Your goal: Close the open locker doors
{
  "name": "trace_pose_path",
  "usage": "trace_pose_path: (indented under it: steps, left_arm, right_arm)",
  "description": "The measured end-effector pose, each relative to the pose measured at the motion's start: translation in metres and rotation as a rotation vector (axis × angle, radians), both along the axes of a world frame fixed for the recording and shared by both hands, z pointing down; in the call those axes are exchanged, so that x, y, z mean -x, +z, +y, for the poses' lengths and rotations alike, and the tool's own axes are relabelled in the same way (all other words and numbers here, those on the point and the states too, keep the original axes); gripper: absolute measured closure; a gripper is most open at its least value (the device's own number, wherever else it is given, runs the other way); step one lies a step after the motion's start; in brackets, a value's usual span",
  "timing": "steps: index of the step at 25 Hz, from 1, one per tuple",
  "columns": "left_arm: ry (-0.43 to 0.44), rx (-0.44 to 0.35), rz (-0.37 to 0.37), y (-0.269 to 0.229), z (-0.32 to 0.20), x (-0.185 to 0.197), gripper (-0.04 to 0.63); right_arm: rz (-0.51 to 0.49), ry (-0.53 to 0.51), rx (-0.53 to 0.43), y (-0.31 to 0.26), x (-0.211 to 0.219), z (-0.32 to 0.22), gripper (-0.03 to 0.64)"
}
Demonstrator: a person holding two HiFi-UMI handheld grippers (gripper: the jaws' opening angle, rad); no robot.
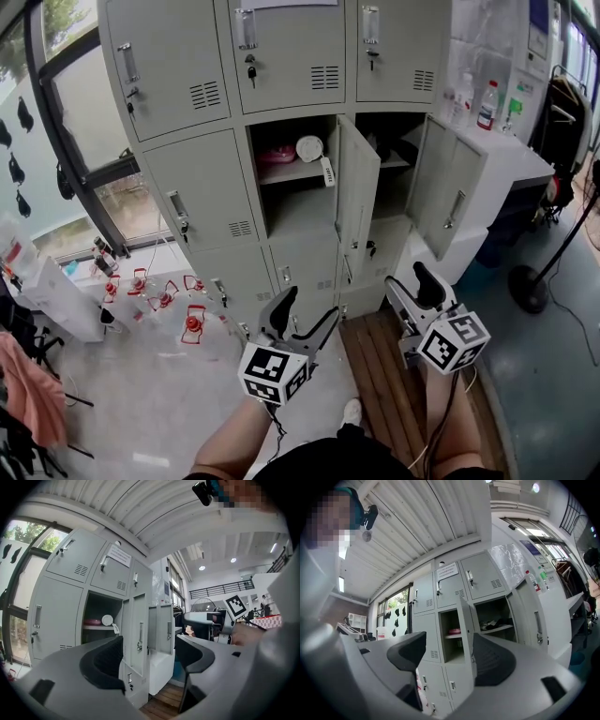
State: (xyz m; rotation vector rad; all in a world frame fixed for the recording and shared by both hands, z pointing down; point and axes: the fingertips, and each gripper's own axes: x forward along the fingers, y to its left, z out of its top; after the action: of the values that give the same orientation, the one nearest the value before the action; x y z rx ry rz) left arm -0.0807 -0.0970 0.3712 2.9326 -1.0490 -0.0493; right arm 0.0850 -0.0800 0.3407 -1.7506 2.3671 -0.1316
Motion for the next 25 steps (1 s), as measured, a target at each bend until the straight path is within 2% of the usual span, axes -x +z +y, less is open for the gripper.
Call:
trace_pose_path:
  steps: [12, 25]
  left_arm:
    - [0.029, 0.000, -0.026, 0.004, -0.067, -0.076, 0.238]
    - [0.027, -0.010, -0.036, 0.004, -0.120, -0.144, 0.239]
  right_arm:
    - [0.010, -0.028, 0.009, 0.011, -0.051, -0.068, 0.305]
    - [0.013, -0.043, 0.002, 0.011, -0.107, -0.116, 0.307]
